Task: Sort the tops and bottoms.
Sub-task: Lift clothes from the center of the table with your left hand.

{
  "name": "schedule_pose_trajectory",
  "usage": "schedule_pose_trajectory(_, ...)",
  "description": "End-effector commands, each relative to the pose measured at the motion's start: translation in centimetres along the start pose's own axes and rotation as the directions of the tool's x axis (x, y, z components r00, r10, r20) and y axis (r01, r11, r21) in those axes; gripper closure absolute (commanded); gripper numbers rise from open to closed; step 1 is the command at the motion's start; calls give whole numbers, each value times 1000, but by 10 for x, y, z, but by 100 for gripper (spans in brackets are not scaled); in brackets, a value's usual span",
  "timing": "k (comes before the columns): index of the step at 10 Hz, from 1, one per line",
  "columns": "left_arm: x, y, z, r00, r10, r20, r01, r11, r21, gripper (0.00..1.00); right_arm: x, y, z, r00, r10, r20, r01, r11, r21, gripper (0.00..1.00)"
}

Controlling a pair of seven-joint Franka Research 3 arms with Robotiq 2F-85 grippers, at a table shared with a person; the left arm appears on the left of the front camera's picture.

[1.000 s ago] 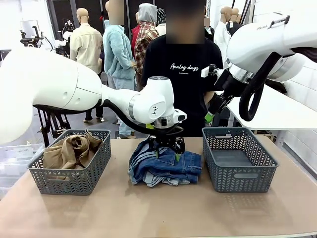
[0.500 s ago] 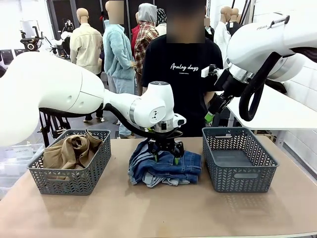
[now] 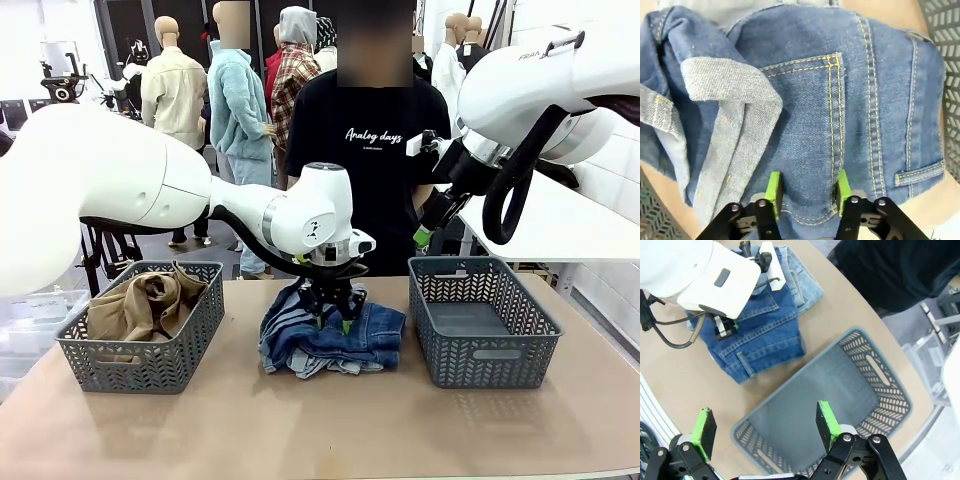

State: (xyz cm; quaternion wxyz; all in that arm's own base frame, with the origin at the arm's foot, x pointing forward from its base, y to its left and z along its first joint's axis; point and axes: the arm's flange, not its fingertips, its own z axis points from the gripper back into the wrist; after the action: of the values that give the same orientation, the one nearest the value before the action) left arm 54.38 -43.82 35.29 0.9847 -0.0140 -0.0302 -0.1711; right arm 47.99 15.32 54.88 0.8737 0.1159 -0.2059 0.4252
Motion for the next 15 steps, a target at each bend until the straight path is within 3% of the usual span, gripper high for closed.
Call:
schedule_pose_trajectory(1, 2, 0, -5, 999, 32, -19, -32, 999, 31, 100, -1, 0, 0, 1000, 0, -2, 0, 1000, -1, 0)
schedule_pose_trajectory(5, -1, 8, 3, 998, 66, -1, -66, 997, 51, 100, -1, 0, 0, 1000, 0, -2, 0, 1000, -1, 0)
schedule_pose_trajectory(9, -12, 66, 51, 984, 139, 116, -150, 984, 94, 100, -1, 0, 0, 1000, 0, -2, 0, 1000, -1, 0)
schedule_pose_trajectory(12, -29, 113, 108, 932, 242, 269, -274, 958, 85, 100, -1, 0, 0, 1000, 0, -2, 0, 1000, -1, 0)
schedule_pose_trajectory(14, -39, 132, 134, 861, 367, 352, -391, 920, -2, 100, -1, 0, 0, 1000, 0, -2, 0, 1000, -1, 0)
schedule_pose_trajectory(15, -12, 119, 122, 940, 238, 242, -261, 963, 64, 100, -1, 0, 0, 1000, 0, -2, 0, 1000, -1, 0)
